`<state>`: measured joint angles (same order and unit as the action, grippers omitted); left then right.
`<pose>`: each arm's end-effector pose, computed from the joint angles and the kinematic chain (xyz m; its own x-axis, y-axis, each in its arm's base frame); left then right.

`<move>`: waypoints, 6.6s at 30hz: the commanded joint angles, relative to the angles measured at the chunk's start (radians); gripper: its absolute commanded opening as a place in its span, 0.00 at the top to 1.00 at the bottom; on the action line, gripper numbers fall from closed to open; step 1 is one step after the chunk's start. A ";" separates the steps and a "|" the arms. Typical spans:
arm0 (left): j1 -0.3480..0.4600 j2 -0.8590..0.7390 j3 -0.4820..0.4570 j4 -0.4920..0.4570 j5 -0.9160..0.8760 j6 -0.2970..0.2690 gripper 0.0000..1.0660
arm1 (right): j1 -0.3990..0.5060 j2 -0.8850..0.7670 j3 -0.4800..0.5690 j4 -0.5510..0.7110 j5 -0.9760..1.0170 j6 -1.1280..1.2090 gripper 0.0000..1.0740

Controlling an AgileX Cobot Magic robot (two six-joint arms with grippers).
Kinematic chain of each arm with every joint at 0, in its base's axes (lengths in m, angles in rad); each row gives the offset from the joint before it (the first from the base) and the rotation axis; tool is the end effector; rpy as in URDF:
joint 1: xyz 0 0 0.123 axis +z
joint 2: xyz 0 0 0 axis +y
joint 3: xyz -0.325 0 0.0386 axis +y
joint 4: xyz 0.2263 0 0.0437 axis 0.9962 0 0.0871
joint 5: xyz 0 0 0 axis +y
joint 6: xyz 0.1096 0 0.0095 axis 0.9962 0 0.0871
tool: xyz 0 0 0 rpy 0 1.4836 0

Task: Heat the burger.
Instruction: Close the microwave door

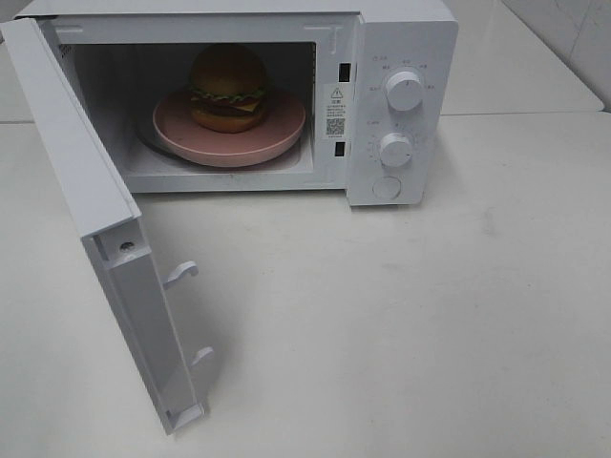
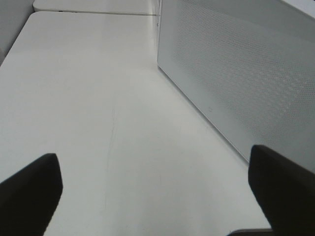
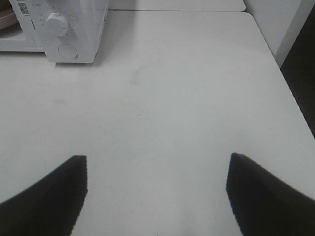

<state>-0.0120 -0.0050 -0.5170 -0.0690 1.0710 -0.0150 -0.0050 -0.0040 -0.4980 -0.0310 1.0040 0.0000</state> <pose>-0.0526 -0.0060 0.2618 -0.4473 -0.0426 -0.8934 0.0447 0.9965 -0.0699 -0.0472 -0.0026 0.2631 -0.4032 -0.0146 -0.9150 0.0222 0.9994 -0.0258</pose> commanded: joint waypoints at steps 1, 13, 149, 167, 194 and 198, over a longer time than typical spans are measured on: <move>-0.002 -0.016 0.002 0.002 -0.001 0.000 0.08 | -0.003 -0.027 0.002 -0.001 -0.007 0.010 0.29; -0.002 -0.016 0.002 0.002 -0.001 0.000 0.08 | -0.003 -0.027 0.002 -0.001 -0.007 0.010 0.29; -0.677 1.893 -0.366 -0.430 -1.839 0.173 1.00 | -0.003 -0.027 0.002 -0.001 -0.007 0.011 0.29; -0.673 2.007 -0.574 -0.562 -1.773 0.296 1.00 | -0.003 -0.027 0.002 -0.001 -0.007 0.011 0.29; -0.727 1.860 -0.471 -0.560 -1.309 0.317 0.79 | -0.003 -0.027 0.002 -0.001 -0.007 0.013 0.29; -0.705 1.834 -0.471 -0.561 -1.093 0.310 0.36 | -0.003 -0.027 0.002 -0.001 -0.007 0.013 0.29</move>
<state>-0.7250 1.8500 -0.9910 -0.6240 -0.1400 0.3010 -0.0050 -0.0040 -0.4980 -0.0310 1.0040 0.0050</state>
